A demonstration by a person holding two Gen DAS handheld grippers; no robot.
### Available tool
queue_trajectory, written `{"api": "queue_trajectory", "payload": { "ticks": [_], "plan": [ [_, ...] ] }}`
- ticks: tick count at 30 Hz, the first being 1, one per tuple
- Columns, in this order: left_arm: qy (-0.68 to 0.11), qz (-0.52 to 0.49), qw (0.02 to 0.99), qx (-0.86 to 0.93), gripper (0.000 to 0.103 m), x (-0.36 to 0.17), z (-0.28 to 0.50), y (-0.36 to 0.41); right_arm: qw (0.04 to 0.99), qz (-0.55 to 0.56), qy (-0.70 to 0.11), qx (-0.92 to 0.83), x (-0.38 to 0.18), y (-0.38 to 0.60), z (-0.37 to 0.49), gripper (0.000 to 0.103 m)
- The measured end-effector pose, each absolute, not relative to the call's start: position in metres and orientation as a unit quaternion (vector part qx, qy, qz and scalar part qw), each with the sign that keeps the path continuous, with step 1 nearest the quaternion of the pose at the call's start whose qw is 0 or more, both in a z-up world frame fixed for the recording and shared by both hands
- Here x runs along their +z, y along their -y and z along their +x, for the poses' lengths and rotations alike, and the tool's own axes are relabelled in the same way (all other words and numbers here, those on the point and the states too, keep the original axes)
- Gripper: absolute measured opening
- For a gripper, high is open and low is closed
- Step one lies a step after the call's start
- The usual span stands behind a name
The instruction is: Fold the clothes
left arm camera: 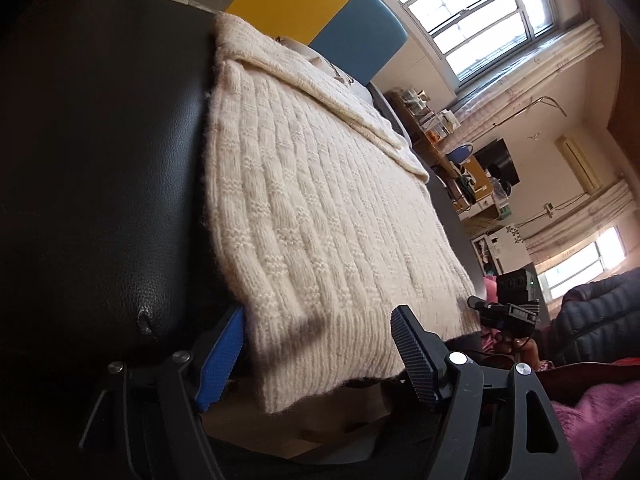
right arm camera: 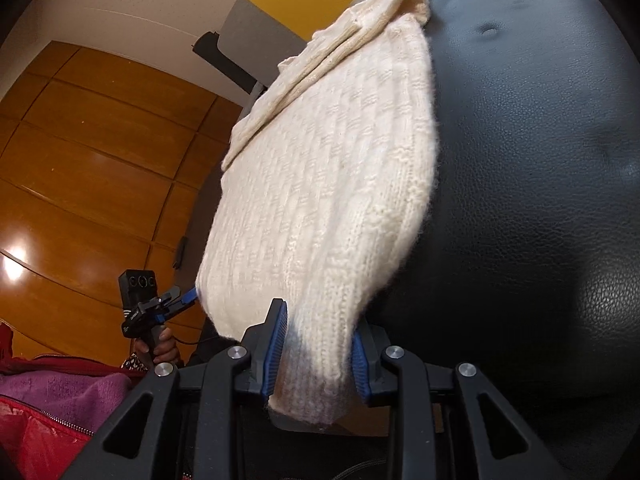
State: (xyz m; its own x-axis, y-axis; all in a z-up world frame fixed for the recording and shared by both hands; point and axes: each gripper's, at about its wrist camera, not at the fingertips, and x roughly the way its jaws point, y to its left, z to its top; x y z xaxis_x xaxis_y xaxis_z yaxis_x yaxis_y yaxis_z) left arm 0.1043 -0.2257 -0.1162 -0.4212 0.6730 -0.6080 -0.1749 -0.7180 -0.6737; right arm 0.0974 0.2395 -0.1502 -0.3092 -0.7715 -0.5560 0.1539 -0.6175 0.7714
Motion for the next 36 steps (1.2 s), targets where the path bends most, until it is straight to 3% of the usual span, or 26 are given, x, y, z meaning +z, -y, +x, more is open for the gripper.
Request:
{"api": "queue_trajectory", "payload": {
  "ticks": [9, 10, 11, 13, 16, 20, 36],
  "plan": [
    [0.260, -0.477, 0.273, 0.794, 0.073, -0.116, 0.101, 0.219, 0.294, 0.500, 0.321, -0.749, -0.149, -0.235, 0.092, 0.024],
    [0.252, -0.476, 0.272, 0.797, 0.067, -0.115, 0.101, 0.216, 0.290, 0.502, 0.317, -0.750, -0.149, -0.234, 0.092, 0.020],
    [0.245, -0.478, 0.274, 0.798, 0.052, -0.115, 0.101, 0.214, 0.287, 0.504, 0.312, -0.753, -0.148, -0.234, 0.091, 0.019],
    [0.233, -0.491, 0.283, 0.790, 0.033, -0.117, 0.099, 0.205, 0.284, 0.504, 0.306, -0.756, -0.148, -0.232, 0.092, 0.018],
    [0.219, -0.496, 0.288, 0.790, 0.030, -0.118, 0.097, 0.198, 0.274, 0.507, 0.305, -0.758, -0.149, -0.230, 0.091, 0.013],
    [0.219, -0.499, 0.268, 0.794, 0.010, -0.119, 0.094, 0.202, 0.259, 0.506, 0.307, -0.763, -0.147, -0.231, 0.092, 0.011],
    [0.249, -0.394, 0.319, 0.825, 0.007, -0.038, 0.143, 0.238, 0.342, 0.434, 0.373, -0.746, -0.102, -0.234, 0.133, 0.011]
  ]
}}
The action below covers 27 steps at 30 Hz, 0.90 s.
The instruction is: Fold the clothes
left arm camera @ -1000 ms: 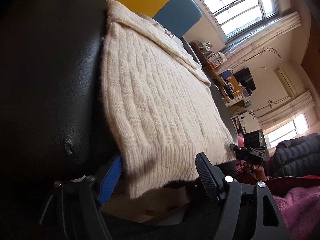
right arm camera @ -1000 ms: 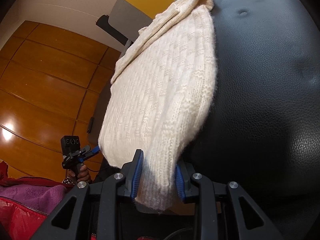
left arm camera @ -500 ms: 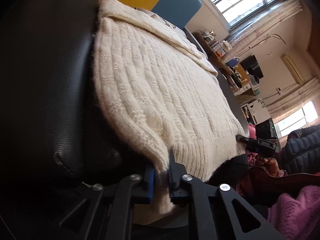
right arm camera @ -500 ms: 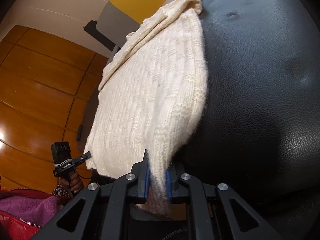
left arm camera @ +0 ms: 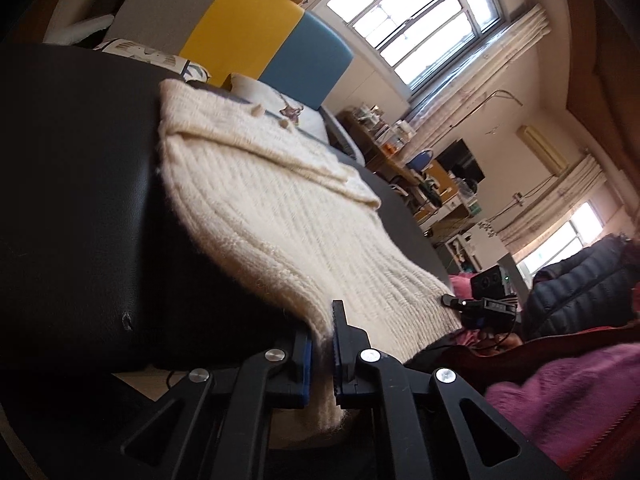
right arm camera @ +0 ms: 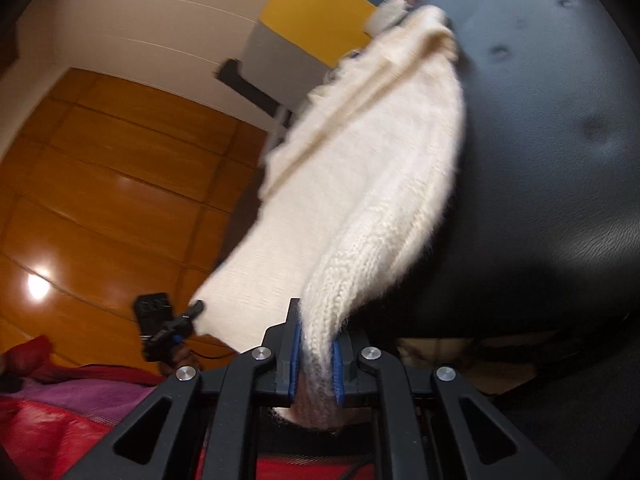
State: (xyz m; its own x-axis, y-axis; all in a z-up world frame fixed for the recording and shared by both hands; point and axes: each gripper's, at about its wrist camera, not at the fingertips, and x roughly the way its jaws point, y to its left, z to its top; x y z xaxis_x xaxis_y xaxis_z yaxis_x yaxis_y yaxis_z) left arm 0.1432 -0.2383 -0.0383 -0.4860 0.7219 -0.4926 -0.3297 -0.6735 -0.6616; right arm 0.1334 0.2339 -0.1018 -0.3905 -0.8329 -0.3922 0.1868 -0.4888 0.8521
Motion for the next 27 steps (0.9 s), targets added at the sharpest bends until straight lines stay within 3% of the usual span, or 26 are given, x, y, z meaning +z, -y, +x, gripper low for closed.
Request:
{"api": "queue_trajectory", "payload": {
  "ticks": [8, 12, 16, 21, 27],
  "plan": [
    [0.299, -0.301, 0.342, 0.838, 0.008, 0.030, 0.167, 0.273, 0.394, 0.349, 0.414, -0.743, -0.051, -0.241, 0.144, 0.011],
    [0.369, -0.267, 0.359, 0.815, 0.008, 0.049, 0.130, 0.292, 0.410, 0.311, 0.421, -0.747, -0.029, -0.246, 0.114, 0.011],
    [0.382, -0.246, 0.334, 0.826, 0.008, 0.061, 0.074, 0.298, 0.416, 0.291, 0.411, -0.757, -0.013, -0.247, 0.068, 0.011],
    [0.387, -0.258, 0.307, 0.830, 0.008, 0.047, -0.003, 0.290, 0.375, 0.309, 0.431, -0.760, -0.024, -0.257, 0.008, 0.011],
    [0.410, -0.325, 0.248, 0.815, 0.008, -0.011, -0.082, 0.275, 0.298, 0.371, 0.504, -0.721, -0.083, -0.267, -0.065, 0.011]
  ]
}}
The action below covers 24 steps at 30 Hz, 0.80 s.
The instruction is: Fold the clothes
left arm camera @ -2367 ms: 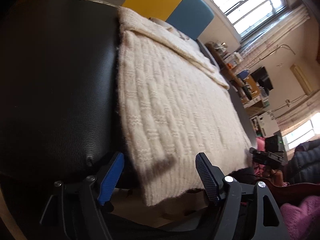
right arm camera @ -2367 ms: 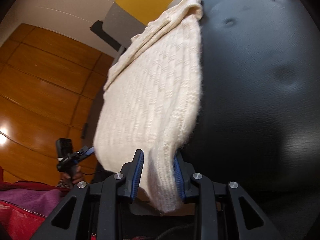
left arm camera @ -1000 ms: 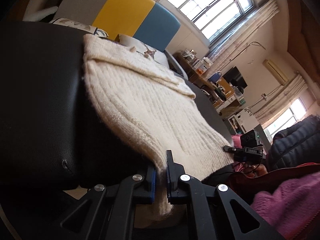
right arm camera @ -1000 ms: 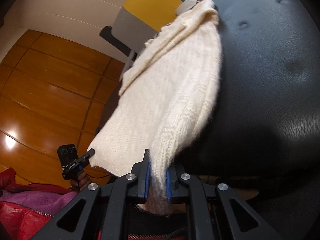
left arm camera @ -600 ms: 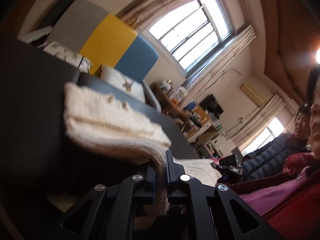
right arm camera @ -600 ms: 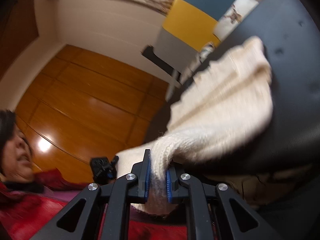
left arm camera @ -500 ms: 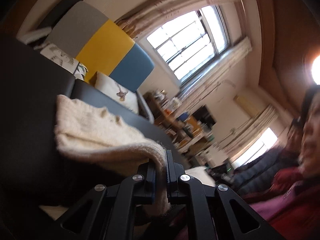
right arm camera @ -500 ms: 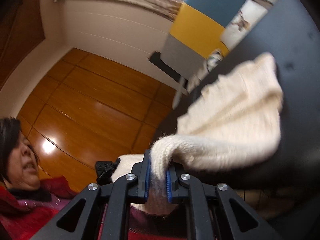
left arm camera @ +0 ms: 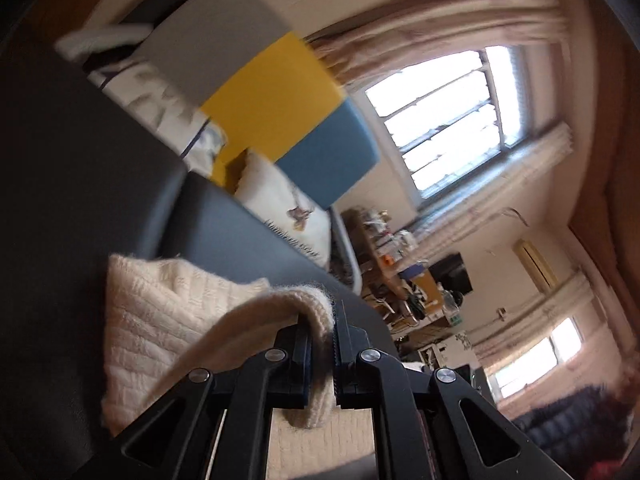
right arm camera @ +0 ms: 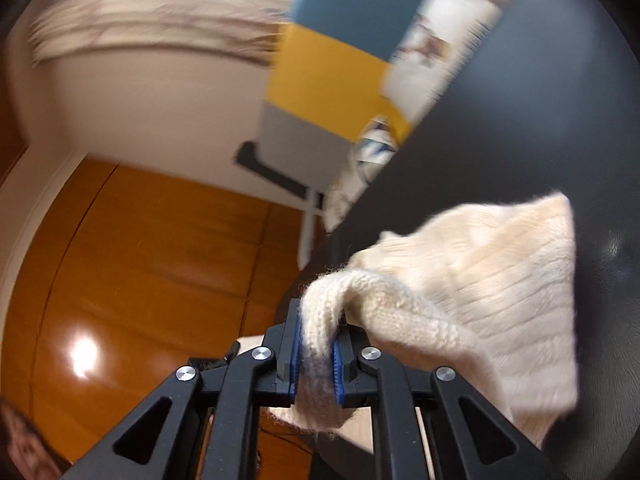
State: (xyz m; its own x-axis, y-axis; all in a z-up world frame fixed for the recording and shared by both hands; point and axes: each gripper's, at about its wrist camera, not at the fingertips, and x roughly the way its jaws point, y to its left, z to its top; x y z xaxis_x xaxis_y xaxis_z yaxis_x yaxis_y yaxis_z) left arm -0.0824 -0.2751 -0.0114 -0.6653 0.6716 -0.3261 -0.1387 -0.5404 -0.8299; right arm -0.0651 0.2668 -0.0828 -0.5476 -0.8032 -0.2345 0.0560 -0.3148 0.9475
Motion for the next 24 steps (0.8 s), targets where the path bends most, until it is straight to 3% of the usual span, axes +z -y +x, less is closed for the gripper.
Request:
{"api": "queue_trajectory", "payload": {
  "ticks": [6, 13, 19, 24],
  "plan": [
    [0.432, -0.382, 0.198, 0.793, 0.008, -0.058, -0.127, 0.270, 0.244, 0.407, 0.558, -0.681, -0.133, -0.273, -0.092, 0.011],
    [0.436, -0.430, 0.153, 0.776, 0.008, -0.089, -0.150, 0.271, 0.198, 0.421, 0.612, -0.639, -0.166, -0.281, -0.100, 0.019],
    [0.447, -0.458, 0.124, 0.758, 0.013, -0.103, -0.160, 0.270, 0.204, 0.386, 0.632, -0.640, -0.167, -0.290, -0.112, 0.028],
    [0.470, -0.459, 0.116, 0.745, 0.021, -0.106, -0.164, 0.272, 0.187, 0.345, 0.639, -0.661, -0.162, -0.310, -0.106, 0.030]
  ]
}}
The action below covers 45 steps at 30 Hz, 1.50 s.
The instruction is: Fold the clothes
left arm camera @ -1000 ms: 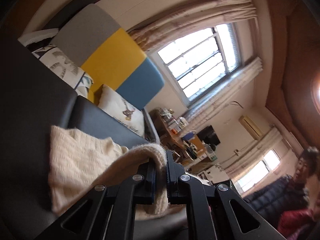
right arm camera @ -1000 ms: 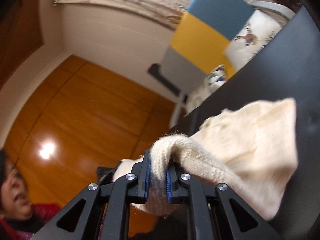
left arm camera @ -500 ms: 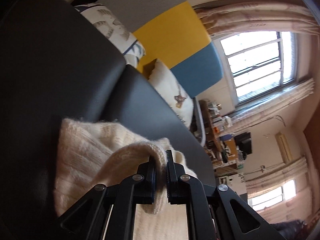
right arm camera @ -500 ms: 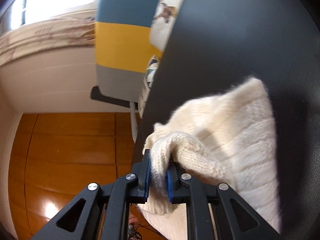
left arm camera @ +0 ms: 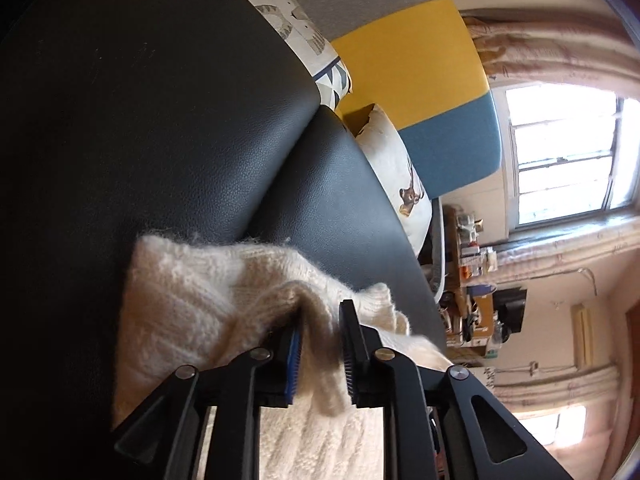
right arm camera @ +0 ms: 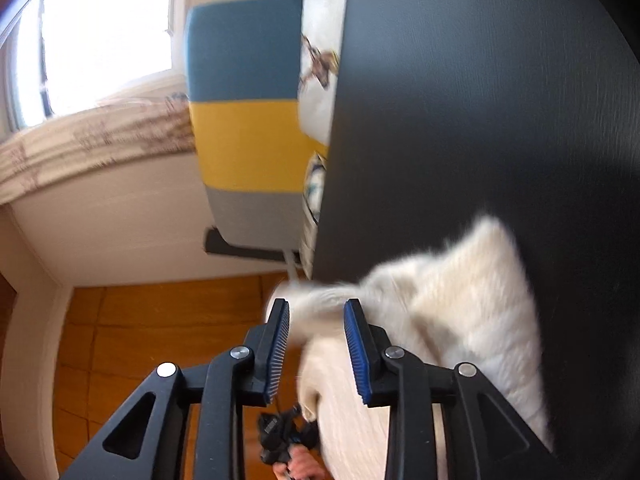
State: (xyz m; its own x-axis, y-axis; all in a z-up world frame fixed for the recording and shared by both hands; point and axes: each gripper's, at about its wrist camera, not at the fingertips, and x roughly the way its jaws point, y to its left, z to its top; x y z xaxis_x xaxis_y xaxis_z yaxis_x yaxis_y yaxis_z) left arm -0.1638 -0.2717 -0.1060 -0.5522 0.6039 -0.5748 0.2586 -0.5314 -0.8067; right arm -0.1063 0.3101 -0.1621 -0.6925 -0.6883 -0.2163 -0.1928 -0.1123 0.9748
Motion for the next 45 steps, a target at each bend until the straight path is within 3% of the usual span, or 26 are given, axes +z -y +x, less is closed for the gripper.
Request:
{"api": "queue_trajectory", "payload": {
  "ticks": [4, 5, 9, 10, 16, 30, 41, 45],
  "plan": [
    [0.491, -0.439, 0.111, 0.744, 0.041, -0.096, -0.159, 0.276, 0.191, 0.351, 0.573, -0.715, -0.140, -0.307, -0.100, 0.030],
    [0.493, -0.432, 0.109, 0.747, 0.050, -0.091, -0.157, 0.276, 0.199, 0.367, 0.528, -0.740, -0.129, -0.295, -0.101, 0.030],
    [0.462, -0.381, 0.100, 0.794, 0.061, -0.064, -0.147, 0.266, 0.218, 0.407, 0.329, -0.824, -0.094, -0.233, -0.106, 0.030],
    [0.448, -0.378, 0.100, 0.804, 0.069, -0.061, -0.146, 0.260, 0.220, 0.411, 0.293, -0.834, -0.091, -0.219, -0.108, 0.030],
    [0.333, -0.409, 0.090, 0.845, 0.071, -0.067, -0.151, 0.216, 0.181, 0.453, 0.164, -0.858, -0.098, -0.168, -0.142, 0.030],
    [0.135, -0.399, 0.012, 0.907, 0.070, -0.101, -0.144, 0.198, 0.087, 0.413, 0.256, -0.870, -0.125, -0.230, -0.136, 0.025],
    [0.048, -0.415, -0.046, 0.907, 0.070, -0.095, -0.143, 0.175, 0.063, 0.418, 0.210, -0.882, -0.120, -0.218, -0.140, 0.025],
    [0.051, -0.422, -0.055, 0.904, 0.070, -0.085, -0.133, 0.177, 0.059, 0.420, 0.200, -0.883, -0.120, -0.215, -0.140, 0.025]
  ]
}}
